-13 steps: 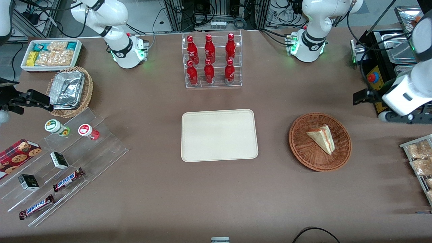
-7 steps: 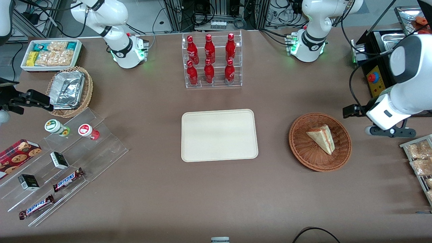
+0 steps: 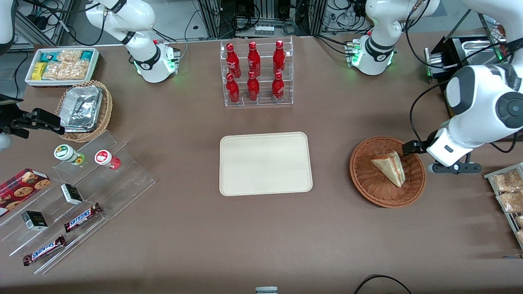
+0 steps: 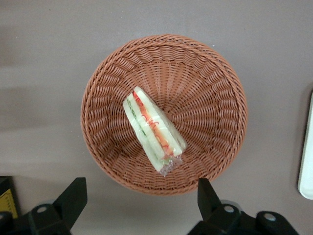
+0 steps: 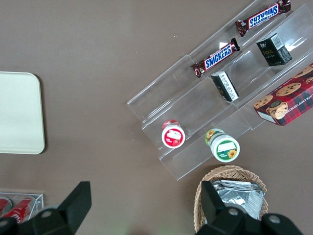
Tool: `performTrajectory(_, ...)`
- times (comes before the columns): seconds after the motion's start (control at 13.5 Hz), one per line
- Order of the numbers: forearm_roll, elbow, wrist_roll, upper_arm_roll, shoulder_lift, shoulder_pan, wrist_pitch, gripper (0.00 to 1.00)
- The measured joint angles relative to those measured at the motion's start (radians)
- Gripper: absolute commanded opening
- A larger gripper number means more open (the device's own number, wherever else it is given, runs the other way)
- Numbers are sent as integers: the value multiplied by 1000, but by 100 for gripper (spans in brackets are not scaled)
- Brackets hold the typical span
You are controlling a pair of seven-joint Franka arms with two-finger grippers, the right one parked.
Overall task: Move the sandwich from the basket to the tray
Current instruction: 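Lower the open left gripper around the wrapped sandwich wedge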
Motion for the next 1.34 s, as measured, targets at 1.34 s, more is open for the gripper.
performTrajectory(1.34,0,-200,-644,-1,64,-53,307,100)
